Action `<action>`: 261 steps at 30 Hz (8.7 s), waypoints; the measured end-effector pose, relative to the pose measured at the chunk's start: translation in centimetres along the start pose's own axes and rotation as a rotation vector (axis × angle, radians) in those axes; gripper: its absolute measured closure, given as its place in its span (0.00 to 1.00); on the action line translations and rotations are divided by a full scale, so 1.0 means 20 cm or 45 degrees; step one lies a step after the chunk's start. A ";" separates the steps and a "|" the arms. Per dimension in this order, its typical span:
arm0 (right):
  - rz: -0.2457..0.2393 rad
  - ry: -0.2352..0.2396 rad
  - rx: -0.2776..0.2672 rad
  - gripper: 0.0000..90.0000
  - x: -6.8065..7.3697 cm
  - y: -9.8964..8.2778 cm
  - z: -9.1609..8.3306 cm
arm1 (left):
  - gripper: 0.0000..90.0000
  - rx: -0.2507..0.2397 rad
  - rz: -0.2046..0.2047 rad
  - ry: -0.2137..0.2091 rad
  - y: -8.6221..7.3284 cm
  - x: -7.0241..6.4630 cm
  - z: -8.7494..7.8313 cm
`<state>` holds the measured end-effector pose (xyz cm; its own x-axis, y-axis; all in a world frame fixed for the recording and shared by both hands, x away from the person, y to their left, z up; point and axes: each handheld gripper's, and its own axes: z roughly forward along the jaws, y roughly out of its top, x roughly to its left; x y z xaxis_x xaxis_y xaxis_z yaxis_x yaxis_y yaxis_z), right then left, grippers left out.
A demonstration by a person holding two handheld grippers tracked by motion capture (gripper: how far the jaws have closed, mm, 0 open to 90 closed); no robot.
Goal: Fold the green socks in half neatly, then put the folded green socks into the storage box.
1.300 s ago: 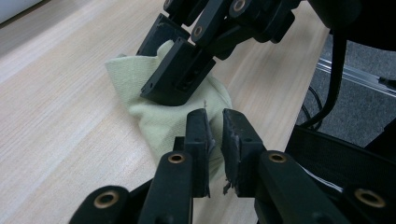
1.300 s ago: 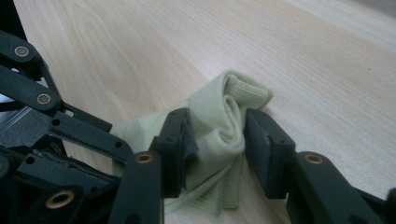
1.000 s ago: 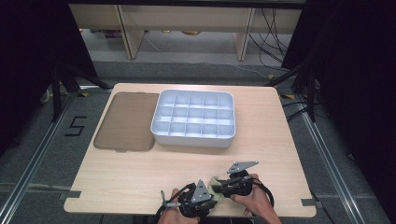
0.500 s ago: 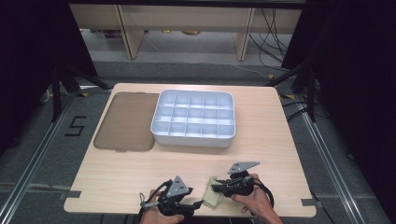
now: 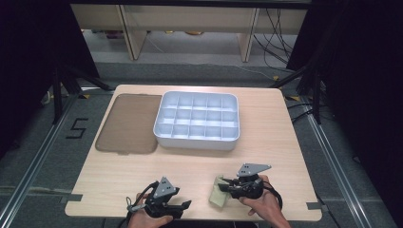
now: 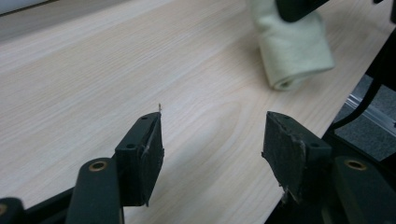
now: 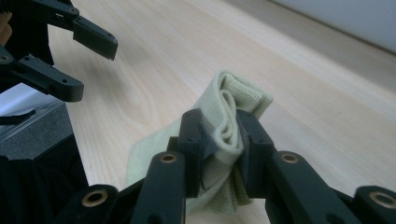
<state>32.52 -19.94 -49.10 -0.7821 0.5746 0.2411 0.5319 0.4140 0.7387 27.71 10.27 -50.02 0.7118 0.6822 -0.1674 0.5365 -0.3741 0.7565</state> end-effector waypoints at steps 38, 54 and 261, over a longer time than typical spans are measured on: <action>-0.096 -0.222 -0.201 0.82 -0.14 0.17 -0.18 | 0.25 0.029 -0.052 0.187 -0.03 0.13 0.00; -0.183 -0.328 -0.220 0.82 -0.22 0.41 -0.25 | 0.25 0.026 -0.059 0.191 -0.04 0.14 -0.01; -0.055 -0.361 -0.236 0.45 -0.32 0.57 -0.11 | 0.25 0.044 -0.003 0.249 -0.03 0.18 -0.06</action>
<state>42.90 -20.36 -40.79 -0.6674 0.7435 0.0417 0.4117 0.3217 0.8526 29.50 13.71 -50.32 0.6108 0.7907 -0.0409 0.5555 -0.3912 0.7337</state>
